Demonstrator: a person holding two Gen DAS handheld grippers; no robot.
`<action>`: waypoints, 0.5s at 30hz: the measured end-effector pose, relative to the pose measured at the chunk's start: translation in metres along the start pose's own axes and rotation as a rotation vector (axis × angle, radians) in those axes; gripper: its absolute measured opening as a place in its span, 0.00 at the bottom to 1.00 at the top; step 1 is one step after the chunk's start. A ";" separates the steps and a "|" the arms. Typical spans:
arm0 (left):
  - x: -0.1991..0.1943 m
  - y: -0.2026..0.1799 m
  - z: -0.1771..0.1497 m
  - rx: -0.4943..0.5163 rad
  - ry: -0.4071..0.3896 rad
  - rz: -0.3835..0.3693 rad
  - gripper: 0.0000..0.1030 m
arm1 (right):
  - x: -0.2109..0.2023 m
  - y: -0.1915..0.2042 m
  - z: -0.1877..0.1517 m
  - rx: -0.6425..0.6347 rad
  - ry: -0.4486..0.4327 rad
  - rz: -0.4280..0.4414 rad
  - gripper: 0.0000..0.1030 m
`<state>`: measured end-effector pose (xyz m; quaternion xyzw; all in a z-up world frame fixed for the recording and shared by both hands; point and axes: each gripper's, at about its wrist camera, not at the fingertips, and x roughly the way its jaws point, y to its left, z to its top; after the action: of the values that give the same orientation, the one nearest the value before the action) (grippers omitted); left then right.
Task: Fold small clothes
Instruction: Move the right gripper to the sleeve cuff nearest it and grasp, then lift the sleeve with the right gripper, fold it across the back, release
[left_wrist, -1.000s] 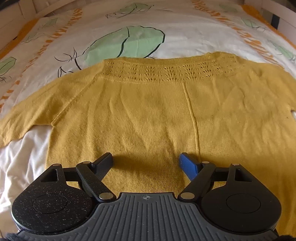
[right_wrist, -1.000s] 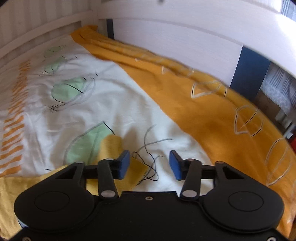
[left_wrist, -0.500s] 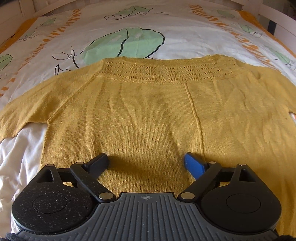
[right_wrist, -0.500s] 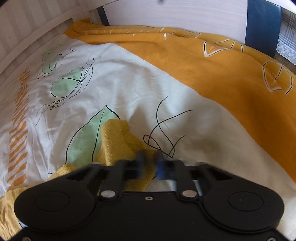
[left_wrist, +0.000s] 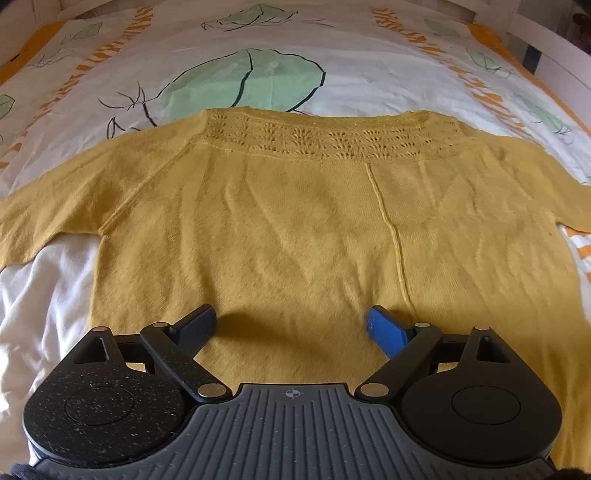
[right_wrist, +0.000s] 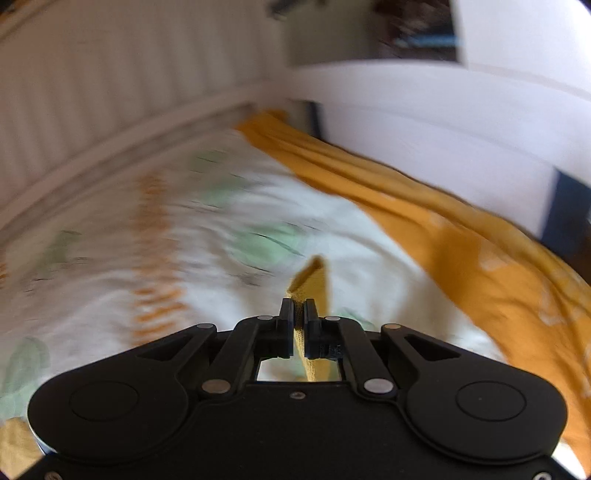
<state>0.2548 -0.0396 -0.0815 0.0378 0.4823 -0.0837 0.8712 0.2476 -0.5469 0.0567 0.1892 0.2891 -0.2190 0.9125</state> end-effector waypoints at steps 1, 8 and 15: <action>-0.003 0.004 -0.002 -0.002 -0.002 -0.002 0.87 | -0.007 0.017 0.003 -0.018 -0.011 0.033 0.10; -0.026 0.039 -0.008 -0.041 -0.038 -0.003 0.86 | -0.039 0.144 -0.007 -0.108 -0.049 0.308 0.10; -0.049 0.087 -0.017 -0.104 -0.072 0.029 0.86 | -0.035 0.273 -0.078 -0.202 0.036 0.571 0.10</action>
<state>0.2309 0.0537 -0.0508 -0.0035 0.4538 -0.0472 0.8899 0.3259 -0.2722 0.0786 0.1751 0.2606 0.0798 0.9461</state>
